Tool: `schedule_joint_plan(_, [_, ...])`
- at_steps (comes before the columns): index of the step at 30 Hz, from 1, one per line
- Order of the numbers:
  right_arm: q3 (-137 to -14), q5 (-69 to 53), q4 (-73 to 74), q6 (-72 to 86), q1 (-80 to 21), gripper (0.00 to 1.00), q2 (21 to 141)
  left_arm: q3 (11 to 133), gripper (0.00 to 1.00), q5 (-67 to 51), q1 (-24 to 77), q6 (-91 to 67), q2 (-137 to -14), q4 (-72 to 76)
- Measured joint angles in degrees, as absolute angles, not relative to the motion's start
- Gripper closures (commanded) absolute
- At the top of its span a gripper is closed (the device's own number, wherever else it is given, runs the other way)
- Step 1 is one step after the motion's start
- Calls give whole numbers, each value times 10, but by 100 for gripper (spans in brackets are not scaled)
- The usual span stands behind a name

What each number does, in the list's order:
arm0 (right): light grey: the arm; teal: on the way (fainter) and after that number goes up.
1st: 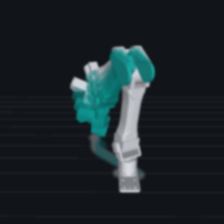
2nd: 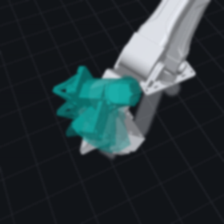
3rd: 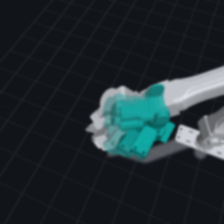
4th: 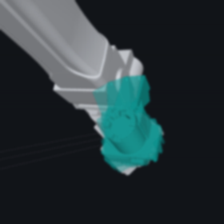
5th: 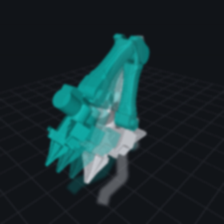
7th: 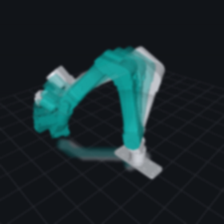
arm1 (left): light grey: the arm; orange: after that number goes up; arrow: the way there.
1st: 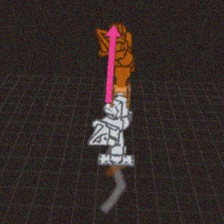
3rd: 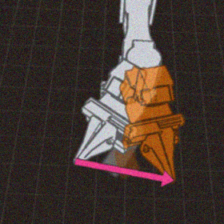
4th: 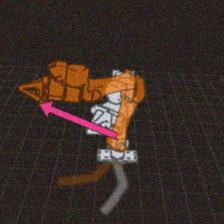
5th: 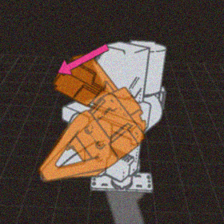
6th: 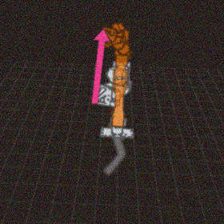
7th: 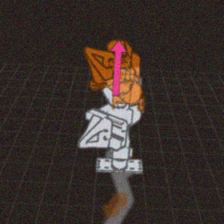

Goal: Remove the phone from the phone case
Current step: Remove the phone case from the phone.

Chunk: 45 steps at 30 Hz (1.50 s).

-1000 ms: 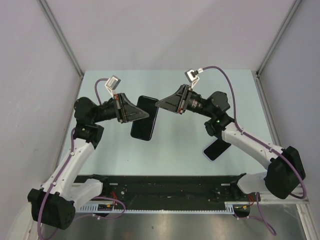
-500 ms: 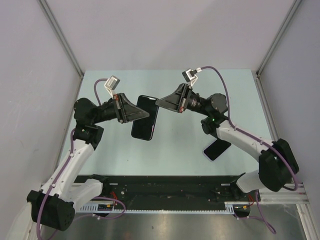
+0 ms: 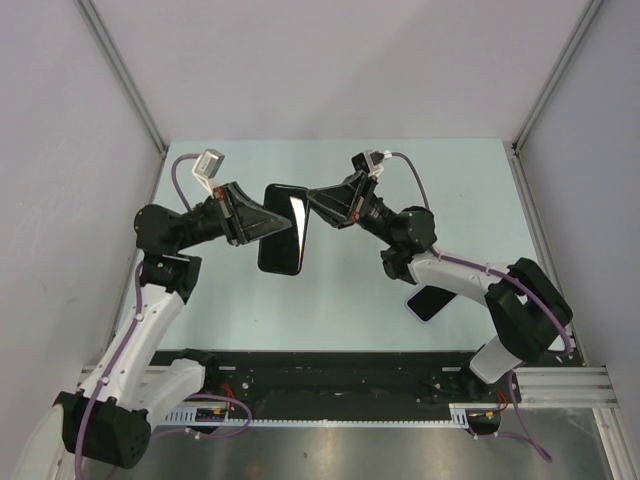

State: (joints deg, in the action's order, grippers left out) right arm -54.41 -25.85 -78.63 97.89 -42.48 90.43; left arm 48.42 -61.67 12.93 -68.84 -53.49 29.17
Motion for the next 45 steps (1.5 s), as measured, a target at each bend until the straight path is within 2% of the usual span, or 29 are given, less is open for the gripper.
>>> schedule_joint_plan(10, [-544, -188, -817, 1008, -456, 100, 905, 498, 100, -619, 129, -692, -531, 329])
schedule_joint_plan(33, [-553, -159, -858, 1006, -475, 100, 921, 505, 100, -624, 129, -715, -524, 351])
schedule_joint_plan(45, [-554, -171, -754, 905, -476, 100, 855, 505, 100, -627, 129, -742, -512, 372])
